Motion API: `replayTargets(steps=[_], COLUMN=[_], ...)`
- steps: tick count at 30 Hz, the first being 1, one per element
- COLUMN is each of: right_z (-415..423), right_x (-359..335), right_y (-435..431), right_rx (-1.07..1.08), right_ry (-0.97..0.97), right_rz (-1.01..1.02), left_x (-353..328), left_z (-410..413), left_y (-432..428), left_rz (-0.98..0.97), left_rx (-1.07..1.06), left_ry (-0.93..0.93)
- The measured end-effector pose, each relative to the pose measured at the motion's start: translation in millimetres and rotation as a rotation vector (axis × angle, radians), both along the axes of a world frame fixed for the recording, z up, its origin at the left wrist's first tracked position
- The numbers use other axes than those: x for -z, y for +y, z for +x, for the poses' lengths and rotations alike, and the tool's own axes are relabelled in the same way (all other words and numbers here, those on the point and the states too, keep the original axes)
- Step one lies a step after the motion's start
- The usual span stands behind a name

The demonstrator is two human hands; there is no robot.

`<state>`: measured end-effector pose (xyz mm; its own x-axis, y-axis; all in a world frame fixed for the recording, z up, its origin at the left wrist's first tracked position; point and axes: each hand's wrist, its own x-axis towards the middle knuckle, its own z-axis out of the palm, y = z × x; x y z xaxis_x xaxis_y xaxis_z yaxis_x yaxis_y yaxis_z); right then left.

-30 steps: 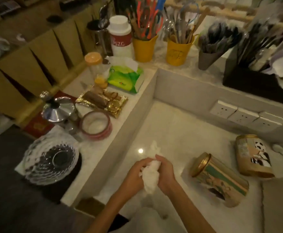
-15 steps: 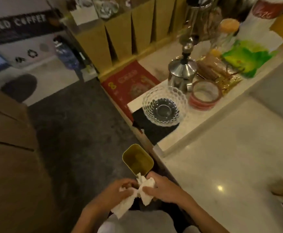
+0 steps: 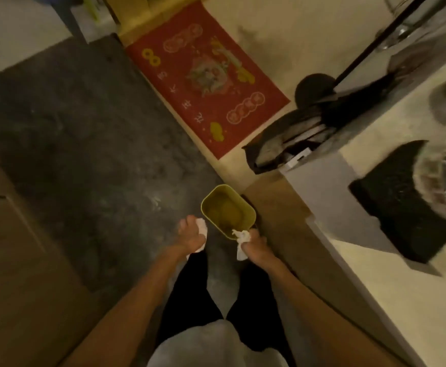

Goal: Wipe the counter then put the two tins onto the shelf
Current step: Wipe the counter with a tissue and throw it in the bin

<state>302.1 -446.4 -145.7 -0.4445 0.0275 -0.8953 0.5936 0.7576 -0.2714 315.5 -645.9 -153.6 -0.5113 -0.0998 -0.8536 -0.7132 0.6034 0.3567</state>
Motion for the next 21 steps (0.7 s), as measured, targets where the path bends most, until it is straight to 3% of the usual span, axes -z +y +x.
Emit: replayTargets(steps=[5,8,13,17,21], right_z=[-25,-43,-59,-59,-59], right_x=[105,193,342,414,431], right_y=[-18,-23,-19,-3,23], right_rx=[-0.166,-0.207,-0.42,-0.482,-0.608], right_ry=[0.047,0.079,0.148,0.172,0.052], right_rz=[0.043,0.032,0.208,0.264,0.238], left_x=[127,218,348,411,436], left_z=[-26,-40,-59,-69,-70], left_y=[-24,-9,28,57,69], left_rz=[0.119,0.065,0.03,0.022,-0.03], left_rx=[0.141,0.257,0.439,0.538,0.673], left_ry=[0.023,0.108,0.205,0.207,0.159])
